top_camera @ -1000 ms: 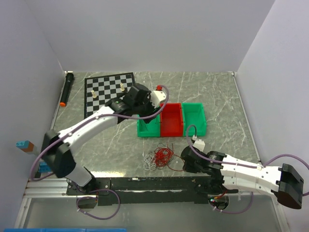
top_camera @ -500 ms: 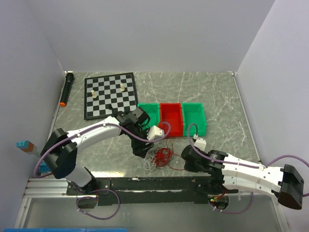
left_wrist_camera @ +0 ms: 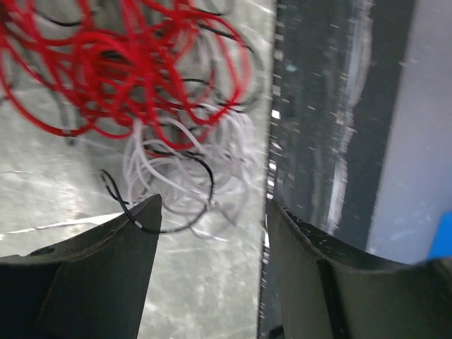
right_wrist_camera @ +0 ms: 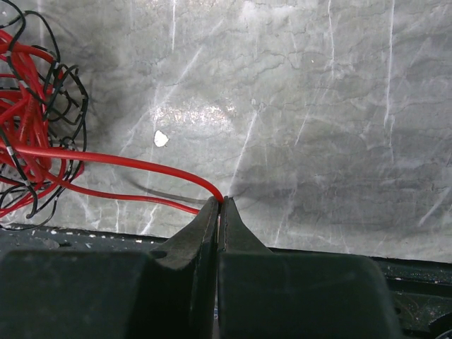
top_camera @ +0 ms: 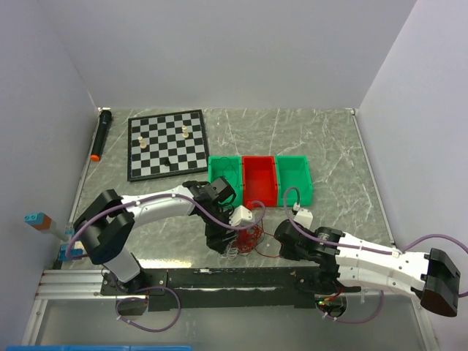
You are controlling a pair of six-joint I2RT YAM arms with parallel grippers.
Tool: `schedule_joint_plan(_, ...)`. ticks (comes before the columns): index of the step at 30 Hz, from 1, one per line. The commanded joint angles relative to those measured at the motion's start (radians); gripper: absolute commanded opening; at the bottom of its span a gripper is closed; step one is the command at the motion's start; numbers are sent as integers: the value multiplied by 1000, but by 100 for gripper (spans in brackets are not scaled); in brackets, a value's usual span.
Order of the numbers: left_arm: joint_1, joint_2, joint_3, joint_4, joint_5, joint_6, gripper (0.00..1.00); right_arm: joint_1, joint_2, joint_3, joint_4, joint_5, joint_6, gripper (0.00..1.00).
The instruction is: Untangle the cables
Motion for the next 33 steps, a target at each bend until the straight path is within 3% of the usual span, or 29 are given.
schedule_joint_plan(1,0,15,8,108,-25,-28,62,5,-21,11,-28,20,20,0)
schedule_joint_plan(10,13,-46,-24,114,-71,-46,3,7,-30,14,-41,31,17,0)
schedule_joint_plan(11,17,-51,-27,111,-74,-50,1,7,-26,18,-44,33,14,0)
schedule_joint_plan(19,141,-159,14,-88,-212,42,1,4,-66,87,-146,103,8,0)
schedule_joint_plan(25,334,-339,-33,-251,-266,186,1,-9,-96,159,-219,163,0,0)
schedule_joint_plan(30,408,-498,-130,-302,-384,274,1,-9,-125,313,-331,304,-26,0)
schedule_joint_plan(33,427,-565,-195,-302,-459,306,1,-10,-144,484,-402,385,-87,0)
